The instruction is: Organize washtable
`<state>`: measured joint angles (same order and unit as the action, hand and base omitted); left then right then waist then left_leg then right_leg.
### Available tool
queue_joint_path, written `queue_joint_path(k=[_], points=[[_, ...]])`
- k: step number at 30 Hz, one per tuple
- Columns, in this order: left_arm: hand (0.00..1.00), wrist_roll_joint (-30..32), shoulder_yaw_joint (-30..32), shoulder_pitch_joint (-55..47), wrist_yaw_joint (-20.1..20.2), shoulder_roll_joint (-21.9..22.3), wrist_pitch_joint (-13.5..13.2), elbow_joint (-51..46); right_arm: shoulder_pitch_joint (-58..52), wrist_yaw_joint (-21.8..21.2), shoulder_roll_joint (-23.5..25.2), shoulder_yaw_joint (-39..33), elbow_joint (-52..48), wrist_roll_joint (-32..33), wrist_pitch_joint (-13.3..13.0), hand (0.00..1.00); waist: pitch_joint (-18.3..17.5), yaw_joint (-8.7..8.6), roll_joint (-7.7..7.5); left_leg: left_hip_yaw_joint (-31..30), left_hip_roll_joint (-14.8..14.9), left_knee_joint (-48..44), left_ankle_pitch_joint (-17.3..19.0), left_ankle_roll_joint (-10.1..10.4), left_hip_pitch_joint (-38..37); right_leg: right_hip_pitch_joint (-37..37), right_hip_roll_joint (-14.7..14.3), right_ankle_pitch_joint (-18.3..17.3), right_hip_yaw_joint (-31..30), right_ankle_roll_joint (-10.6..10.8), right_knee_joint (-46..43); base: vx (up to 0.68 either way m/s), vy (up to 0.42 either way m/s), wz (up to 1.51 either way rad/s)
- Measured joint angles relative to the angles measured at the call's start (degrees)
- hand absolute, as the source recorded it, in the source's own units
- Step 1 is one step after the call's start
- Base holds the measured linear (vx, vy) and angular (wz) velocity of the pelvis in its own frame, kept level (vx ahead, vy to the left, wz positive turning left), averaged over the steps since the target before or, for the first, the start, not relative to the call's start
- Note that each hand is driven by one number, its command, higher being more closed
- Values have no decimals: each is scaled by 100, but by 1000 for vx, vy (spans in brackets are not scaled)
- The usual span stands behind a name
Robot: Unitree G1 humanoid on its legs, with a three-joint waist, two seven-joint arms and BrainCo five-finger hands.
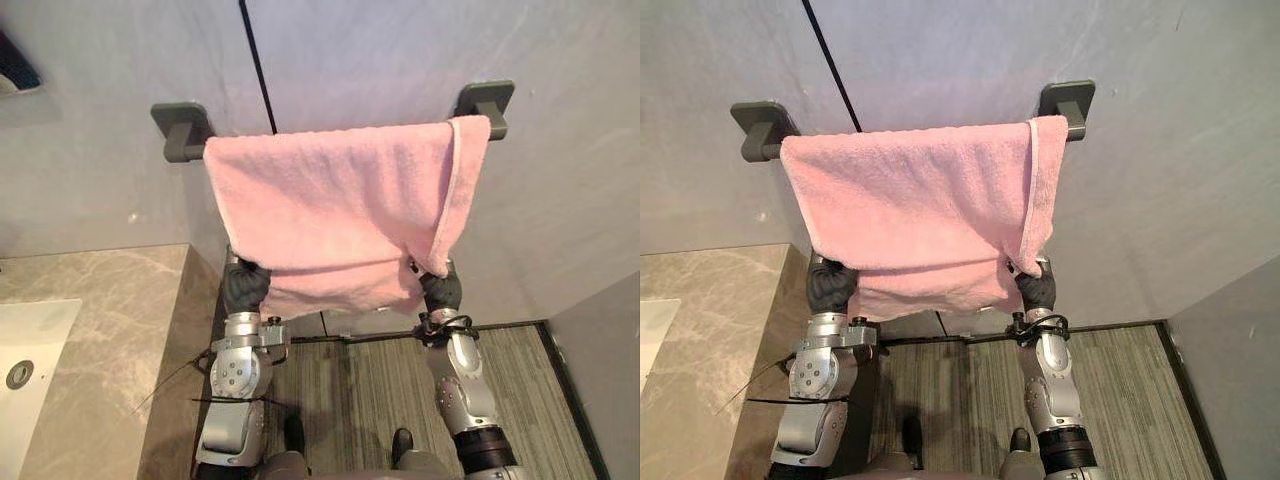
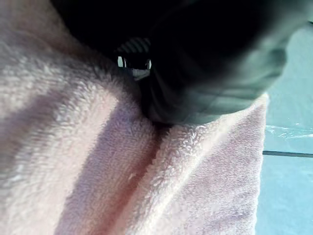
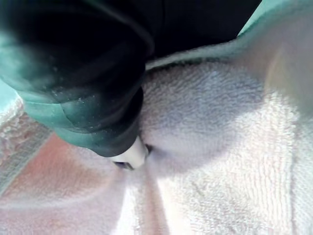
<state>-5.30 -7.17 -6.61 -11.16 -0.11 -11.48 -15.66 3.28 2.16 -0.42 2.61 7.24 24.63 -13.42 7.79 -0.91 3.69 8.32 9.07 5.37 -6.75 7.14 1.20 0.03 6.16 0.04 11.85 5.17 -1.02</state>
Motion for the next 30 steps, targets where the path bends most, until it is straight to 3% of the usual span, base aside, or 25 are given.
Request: queue_joint_path(k=[4, 5, 6, 15, 25, 30], points=[[100, 65, 8, -83, -1, 2, 6, 69, -110, -24, 8, 15, 25, -21, 28, 100, -63, 3, -12, 14, -5, 4, 0, 0, -25, -72, -4, 71, -4, 9, 118, -15, 2, -1], [100, 103, 9, -138, -2, 4, 9, 89, -153, -39, 8, 21, 35, -39, 37, 0, -90, 3, -8, 15, -6, 6, 0, 0, -25, -74, -4, 76, -3, 13, 126, -32, 1, 0], [0, 134, 19, -145, -7, 7, 22, 171, -191, -74, 6, 20, 37, -47, 60, 0, -133, 9, 0, 14, -6, 8, -1, -1, -24, -76, -3, 77, 3, 14, 127, 0, 0, 0], [0, 268, 335, -225, -143, 103, 172, 528, -395, -101, -1, 19, 289, -61, 155, 0, -365, 9, -27, -1, -7, 25, -1, -1, -116, -194, -5, 77, 29, 14, 172, 0, 0, 0], [0, 408, 838, -485, -7, 103, 278, 1127, -887, -152, -14, 84, 296, -1124, 377, 0, -427, 22, -72, 19, -7, 12, 1, -1, -156, -264, -13, 113, 15, 18, 255, 0, 0, 0], [0, 624, 1003, -853, 130, 116, 460, 1972, -1462, -360, -40, 191, 763, -1456, 511, 0, -497, 30, -149, 65, -2, 18, 6, -1, -198, -283, -17, 113, -35, 18, 265, -5, -3, -3]])
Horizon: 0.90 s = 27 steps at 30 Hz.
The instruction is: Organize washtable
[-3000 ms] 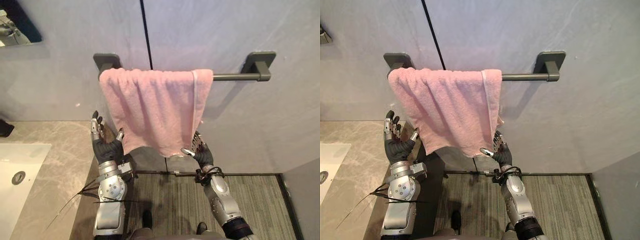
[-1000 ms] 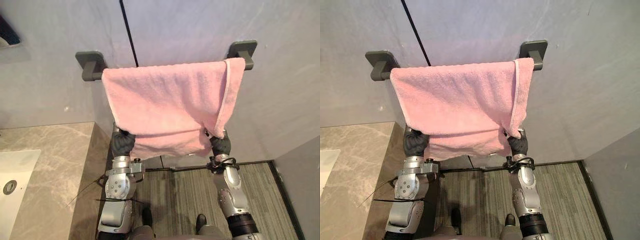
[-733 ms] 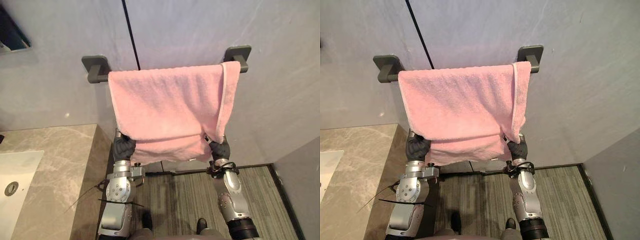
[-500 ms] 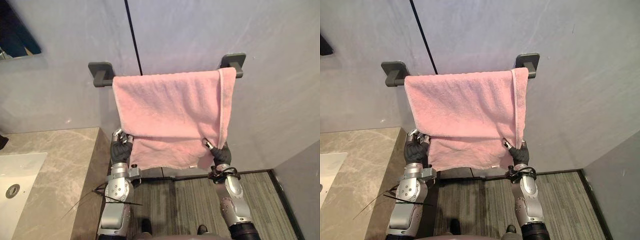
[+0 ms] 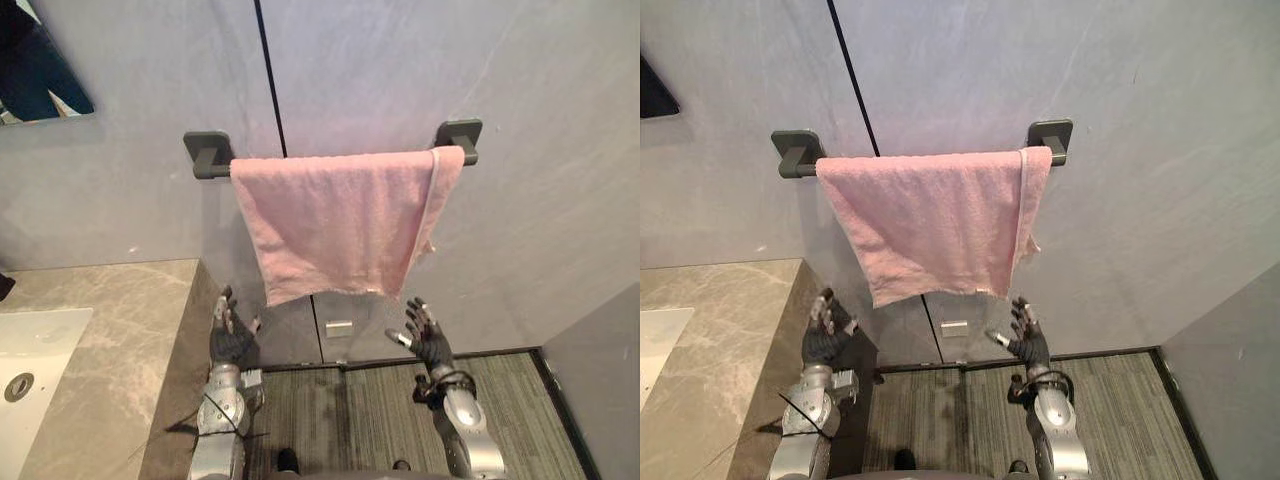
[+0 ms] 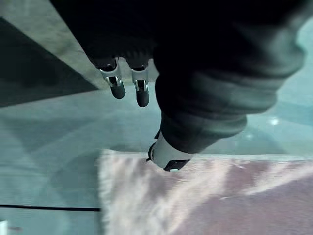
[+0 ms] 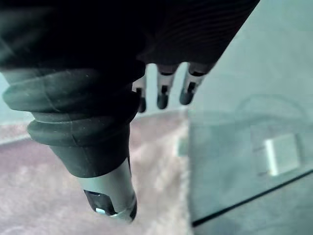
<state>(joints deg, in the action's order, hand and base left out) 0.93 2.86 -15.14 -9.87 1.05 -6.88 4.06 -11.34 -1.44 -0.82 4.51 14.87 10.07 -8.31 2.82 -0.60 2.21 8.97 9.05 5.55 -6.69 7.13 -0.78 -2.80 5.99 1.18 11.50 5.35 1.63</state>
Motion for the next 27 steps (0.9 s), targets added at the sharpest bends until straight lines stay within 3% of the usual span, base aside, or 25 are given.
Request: queue_joint_path(k=[2, 5, 8, 11, 13, 16, 17, 18, 19, 21, 22, 24, 27], points=[[0, 0, 0, -65, 47, 21, 29, 319, -194, 13, 2, 20, 66, -315, 69, 0, -1, 16, -3, 30, 2, 11, 3, -3, -15, -4, 0, 10, -28, 2, 5, -27, 2, -7], [0, -13, -9, -268, 204, 40, 44, 1067, -555, 57, -34, 238, 64, -1314, 110, 0, -1, 9, -3, 99, 9, 23, 21, -24, -129, -93, -2, 30, -75, -7, 31, -44, 1, -11], [0, -44, -104, -669, 579, 55, 241, 1457, -1006, 14, -80, 473, -123, -2121, 235, 0, -24, 17, -11, 224, 25, 25, 149, -16, -191, -63, -7, -38, -155, 21, 45, -50, 5, -15], [0, -284, -154, -1209, 1040, 1, 407, 1456, -1583, -157, -207, 728, -972, -2240, 302, 0, -23, 34, -6, 397, 39, 23, 171, -17, -170, 29, 6, -39, -231, 25, 7, -13, 6, -23], [0, -620, -426, -1525, 1340, -276, 517, 1419, -1838, -403, -459, 922, -1627, -2083, 339, 0, -24, 19, -12, 465, 44, 23, 193, -10, -158, 96, 12, -52, -264, 41, -35, -4, 5, -19], [0, -1629, -1610, -2014, 1961, -1503, 716, 652, -1790, -940, -1241, 1271, -2604, -1240, 342, 0, -22, -42, -23, 521, 43, 21, 214, -5, -153, 139, 12, -59, -330, 51, -37, 15, 1, -10], [0, -2078, -2082, -2148, 2202, -2161, 766, 151, -1665, -1120, -1683, 1391, -2848, -879, 323, 0, -25, -48, -37, 526, 37, 18, 224, -3, -152, 147, 16, -65, -341, 59, -38, 33, 5, -3], [0, -2906, -2419, -2249, 2526, -2813, 863, -333, -1468, -1344, -2188, 1511, -2999, -266, 304, 0, -27, -73, -49, 526, 27, 3, 227, -3, -164, 154, 25, -69, -345, 65, -42, 47, 6, -1], [0, -3253, -2539, -2287, 2660, -3091, 912, -544, -1365, -1433, -2423, 1555, -3060, -9, 293, 0, -30, -93, -54, 526, 19, -7, 227, -4, -182, 166, 30, -70, -347, 69, -48, 62, 10, -2], [0, -4618, -2977, -2262, 3100, -4236, 1178, -1364, -832, -1760, -3486, 1768, -3432, 990, 243, 0, -26, -178, -58, 549, -5, -15, 208, -6, -185, 207, 53, -50, -378, 110, -118, 58, 13, -5], [0, -4730, -3020, -2239, 3125, -4345, 1187, -1441, -791, -1776, -3579, 1779, -3477, 1095, 231, 0, -26, -178, -58, 552, -7, -15, 201, -16, -192, 206, 55, -48, -380, 108, -127, 36, 9, -3], [0, -5630, -3133, -2068, 3290, -5031, 1209, -2135, -521, -1898, -4175, 1773, -3942, 2101, 159, 0, -24, -176, -70, 555, -14, -16, 193, -26, -219, 203, 65, -47, -380, 102, -169, 16, 3, -1], [0, -6216, -3159, -1697, 3355, -5291, 1147, -2673, -258, -2020, -4404, 1781, -4237, 2941, -30, 0, -22, -173, -75, 552, -23, -17, 191, -29, -221, 188, 73, -46, -380, 100, -197, 33, 4, -1]])
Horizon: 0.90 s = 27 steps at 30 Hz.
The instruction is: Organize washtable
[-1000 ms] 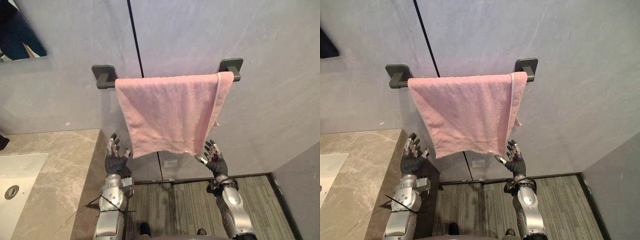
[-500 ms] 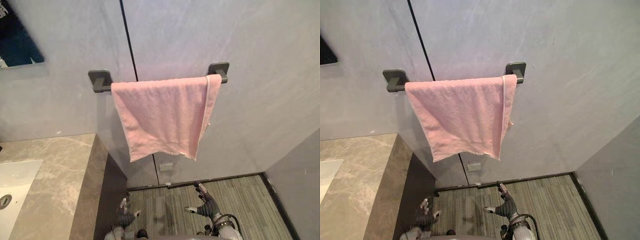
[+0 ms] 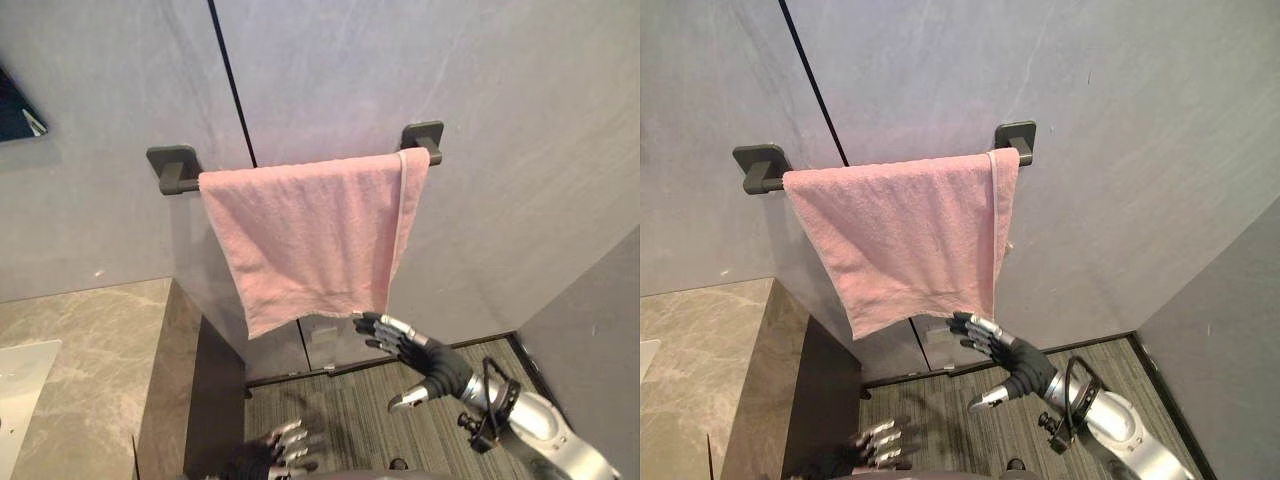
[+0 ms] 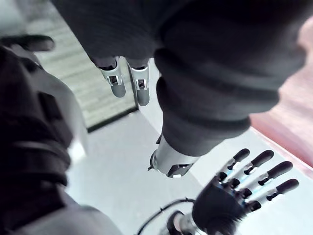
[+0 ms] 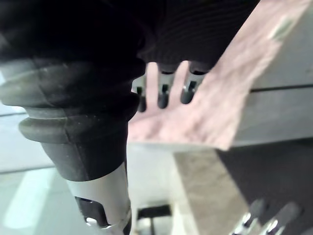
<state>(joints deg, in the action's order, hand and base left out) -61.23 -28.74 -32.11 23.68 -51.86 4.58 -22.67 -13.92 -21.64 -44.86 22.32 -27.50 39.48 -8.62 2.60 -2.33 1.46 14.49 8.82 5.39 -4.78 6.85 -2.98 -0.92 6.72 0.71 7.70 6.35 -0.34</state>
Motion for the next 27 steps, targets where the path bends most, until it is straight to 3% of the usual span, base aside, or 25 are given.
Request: queue_joint_path(k=[3, 8, 13, 18, 27], points=[[0, -423, -58, 613, -98, -258, -146, -509, 511, 20, -73, 273, -40, 572, -3, 0, 13, 2, -8, -7, -14, 1, 0, 0, -30, -26, 15, -6, 7, 4, -25, 0, 0, 0], [0, -589, -63, 1167, -485, -336, -464, -746, 1091, 252, -41, 718, -28, 763, -6, 0, 28, 7, 2, -14, -59, 6, 7, -9, -83, -78, 61, -43, 18, 32, -46, -16, 12, 2], [0, -446, -104, 1641, -1005, -117, -607, -816, 1830, 660, 585, 1046, 498, 663, -9, 0, 52, 20, 7, -18, -92, 7, 6, -10, -52, -18, 100, -41, 27, 33, -53, -14, 7, 1], [0, 366, -84, 2484, -1546, 691, -938, -553, 2546, 1203, 1244, 1068, 960, 222, -102, 0, 138, 109, 41, -126, -127, 2, -71, -75, 310, 260, 131, 43, 105, 31, -52, -13, 9, 8], [0, 1708, 480, 3938, -2195, 2079, -1113, 483, 3749, 1766, 2119, 669, 1619, -426, -229, 0, 469, 124, 60, -213, -158, -1, -281, -145, 1163, 1078, 149, 208, 148, 10, -73, -10, 6, 5]])
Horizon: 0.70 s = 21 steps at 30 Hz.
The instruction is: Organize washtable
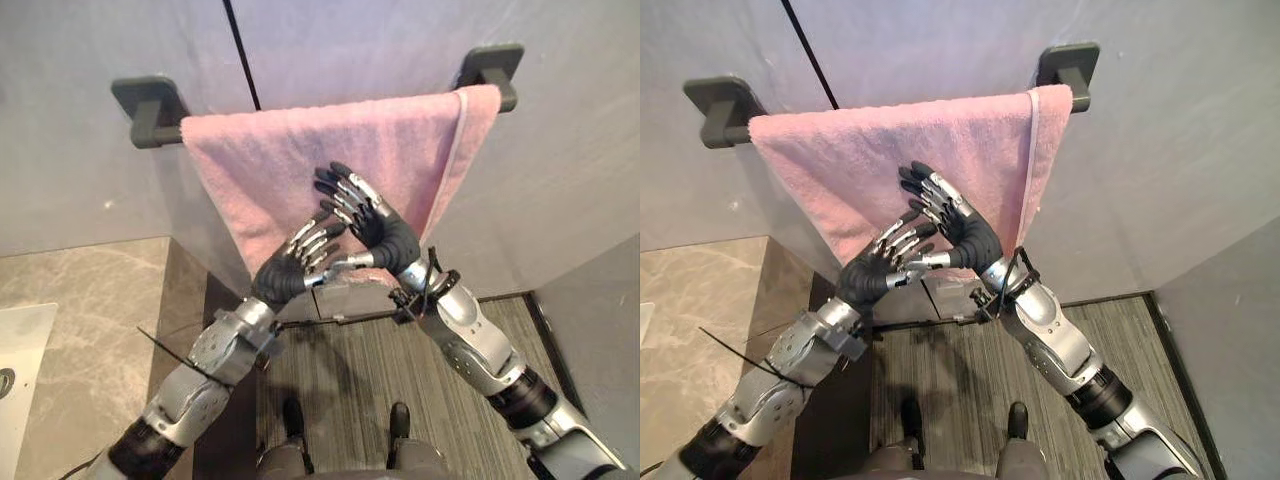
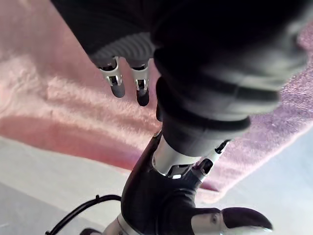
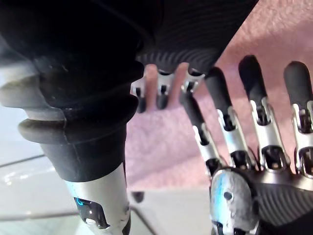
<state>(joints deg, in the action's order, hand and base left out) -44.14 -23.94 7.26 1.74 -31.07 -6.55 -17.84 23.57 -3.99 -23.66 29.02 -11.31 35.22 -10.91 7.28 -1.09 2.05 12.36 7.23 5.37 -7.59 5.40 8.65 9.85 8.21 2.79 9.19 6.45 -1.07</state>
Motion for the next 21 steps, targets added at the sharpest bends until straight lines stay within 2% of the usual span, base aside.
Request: queue_joint_path(k=[6, 9, 21], points=[[0, 790, 418, 613, -251, 624, -55, 629, 213, 32, 157, -152, 162, -188, -1, 0, 109, -60, 5, 41, 2, 0, 0, 0, 129, 168, -2, 1, -30, -2, -21, 31, 4, -3], [0, 1127, 584, 790, -383, 782, -88, 748, 213, 33, 227, -167, 291, -200, 0, 0, 136, -115, 5, 57, 2, 0, 0, 0, 172, 261, 0, 1, -62, -2, -77, 4, 7, -6], [0, 1601, 1123, 1037, -565, 1296, -172, 975, 213, -11, 310, -241, 329, -199, 12, 0, 303, -127, 26, 197, 6, 1, -34, -19, 297, 508, -13, 83, -216, -49, -114, -17, 4, -6]])
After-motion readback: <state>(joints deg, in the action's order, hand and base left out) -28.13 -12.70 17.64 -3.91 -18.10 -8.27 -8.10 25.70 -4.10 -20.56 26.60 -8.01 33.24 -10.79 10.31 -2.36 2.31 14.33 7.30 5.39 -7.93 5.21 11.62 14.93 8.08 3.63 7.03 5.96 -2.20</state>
